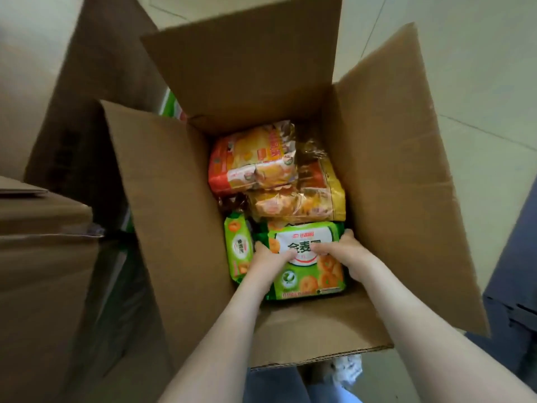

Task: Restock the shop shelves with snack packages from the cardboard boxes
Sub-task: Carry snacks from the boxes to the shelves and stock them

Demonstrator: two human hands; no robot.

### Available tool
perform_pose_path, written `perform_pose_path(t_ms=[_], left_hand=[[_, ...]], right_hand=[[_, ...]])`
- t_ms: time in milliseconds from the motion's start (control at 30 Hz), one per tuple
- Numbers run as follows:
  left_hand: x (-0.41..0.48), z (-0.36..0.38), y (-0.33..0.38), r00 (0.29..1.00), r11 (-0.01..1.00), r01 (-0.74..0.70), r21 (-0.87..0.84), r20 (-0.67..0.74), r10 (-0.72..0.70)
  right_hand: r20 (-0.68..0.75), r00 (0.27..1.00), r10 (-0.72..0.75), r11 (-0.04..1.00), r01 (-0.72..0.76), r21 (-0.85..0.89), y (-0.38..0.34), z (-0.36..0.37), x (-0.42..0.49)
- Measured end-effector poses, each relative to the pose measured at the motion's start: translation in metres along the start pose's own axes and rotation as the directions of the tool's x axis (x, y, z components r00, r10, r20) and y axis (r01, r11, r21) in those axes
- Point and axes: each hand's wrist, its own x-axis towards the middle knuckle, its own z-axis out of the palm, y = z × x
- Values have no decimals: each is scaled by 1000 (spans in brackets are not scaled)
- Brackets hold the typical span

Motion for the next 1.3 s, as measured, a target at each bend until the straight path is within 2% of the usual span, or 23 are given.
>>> perform_pose_path(t_ms=[167, 300, 367, 500, 600, 667, 733, 800, 867, 967, 1033, 1133, 1233, 1300], left_hand=[[10, 9, -10, 999, 995, 41, -94, 0, -41], [1, 11, -9, 997, 976, 58, -212, -31, -66], [-10, 16, -4, 995, 976, 61, -209, -62, -75], [-36, 27, 16, 960, 1000, 22, -4, -278, -23], [-43, 23, 26, 921, 997, -69, -16, -386, 58], [-42, 16, 29, 890, 994, -66, 87, -445, 98], [-39, 9, 29, 871, 966, -37, 254, -466, 156], [-33, 1, 25, 878, 950, -11, 311, -452, 158], [-24, -6, 13, 880, 945, 20, 325, -454, 138], [-16, -1, -2, 881, 877, 65, 476, -440, 174], [-13, 6, 1, 874, 890, 113, 442, -470, 123], [-9, 9, 17, 845, 950, 194, 245, -534, -35], [0, 5, 23, 833, 963, 269, 29, -509, -217], [1, 2, 21, 831, 936, 346, 64, -484, -274]], right_hand=[[161, 987, -17, 985, -11, 172, 10, -5, 12], [181, 983, -38, 974, -4, 228, 13, -7, 4], [182, 982, -48, 970, 2, 243, 12, -8, -4], [190, 980, -51, 961, -4, 278, 19, -11, -15], [132, 990, -40, 941, -7, 338, 22, -14, -21], [164, 986, -29, 937, -31, 349, 22, -16, -23], [241, 970, -19, 934, -69, 351, 22, -17, -26], [294, 955, -29, 923, -87, 375, 22, -18, -27], [308, 949, -63, 919, -66, 389, 22, -17, -28], [280, 955, -101, 924, -14, 381, 24, -17, -22], [235, 965, -116, 924, 18, 382, 24, -19, -20], [153, 979, -135, 914, 64, 400, 23, -21, -20], [105, 984, -145, 914, 92, 396, 23, -20, -22], [86, 984, -156, 915, 111, 387, 20, -18, -27]])
